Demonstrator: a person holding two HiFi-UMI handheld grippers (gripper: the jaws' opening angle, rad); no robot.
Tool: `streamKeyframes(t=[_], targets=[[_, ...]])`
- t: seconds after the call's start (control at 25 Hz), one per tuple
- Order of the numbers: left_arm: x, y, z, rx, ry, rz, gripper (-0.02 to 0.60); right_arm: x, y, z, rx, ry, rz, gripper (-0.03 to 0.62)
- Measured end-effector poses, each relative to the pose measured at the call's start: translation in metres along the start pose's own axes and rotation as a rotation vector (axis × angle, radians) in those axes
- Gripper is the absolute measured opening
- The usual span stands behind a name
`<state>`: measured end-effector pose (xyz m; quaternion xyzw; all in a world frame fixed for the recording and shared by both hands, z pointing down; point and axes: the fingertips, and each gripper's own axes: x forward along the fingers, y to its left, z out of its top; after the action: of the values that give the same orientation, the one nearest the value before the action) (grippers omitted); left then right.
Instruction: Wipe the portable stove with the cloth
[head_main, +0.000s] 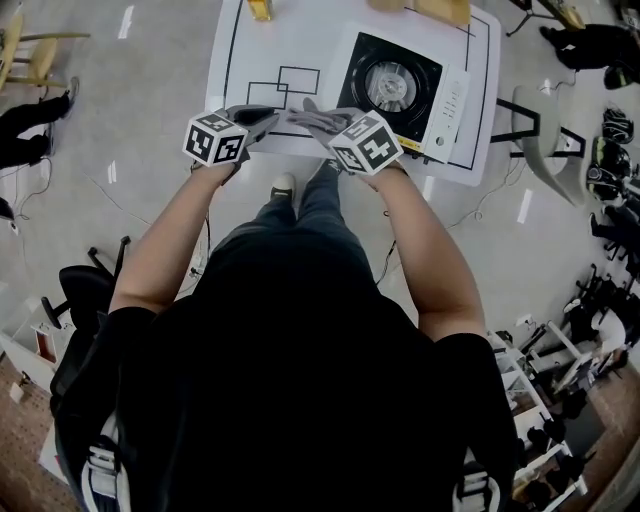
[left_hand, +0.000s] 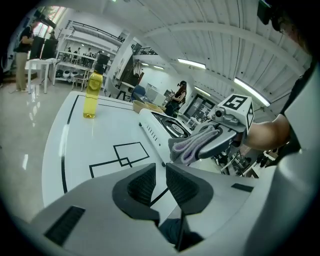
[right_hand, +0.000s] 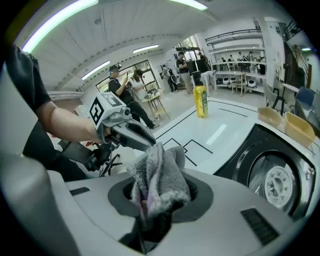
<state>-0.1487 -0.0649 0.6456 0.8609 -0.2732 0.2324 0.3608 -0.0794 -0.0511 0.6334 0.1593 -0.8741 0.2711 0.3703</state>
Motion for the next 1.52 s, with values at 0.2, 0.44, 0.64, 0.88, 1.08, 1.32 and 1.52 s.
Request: streamKeyframes(t=[0.2, 0.44, 0.64, 0.88, 1.08, 1.32, 1.52], targets=[[0.005, 0.007, 0.007, -0.02, -0.003, 0.0, 0.072, -0.005, -0.038, 0.0, 0.06, 0.025, 0.003, 0.114], [0.018, 0.013, 0.017, -0.039, -0.009, -0.016, 0.075, -0.004, -0.067, 0.011, 0.057, 0.052, -0.002, 0.114], [0.035, 0.011, 0.027, -0.054, -0.004, -0.044, 0.091, -0.001, -0.09, 0.022, 0.051, 0.064, 0.003, 0.114], [0.061, -0.002, 0.033, -0.031, 0.048, -0.114, 0.16, -0.001, -0.122, 0.043, 0.028, 0.067, -0.007, 0.114], [0.076, -0.009, 0.045, -0.024, 0.066, -0.152, 0.2, -0.004, -0.149, 0.059, 0.02, 0.065, -0.009, 0.114], [0.083, -0.005, 0.056, -0.029, 0.075, -0.166, 0.225, 0.0, -0.173, 0.08, 0.016, 0.053, -0.019, 0.114], [0.101, 0.0, 0.066, -0.048, 0.082, -0.149, 0.245, -0.001, -0.203, 0.091, 0.033, 0.04, -0.028, 0.114]])
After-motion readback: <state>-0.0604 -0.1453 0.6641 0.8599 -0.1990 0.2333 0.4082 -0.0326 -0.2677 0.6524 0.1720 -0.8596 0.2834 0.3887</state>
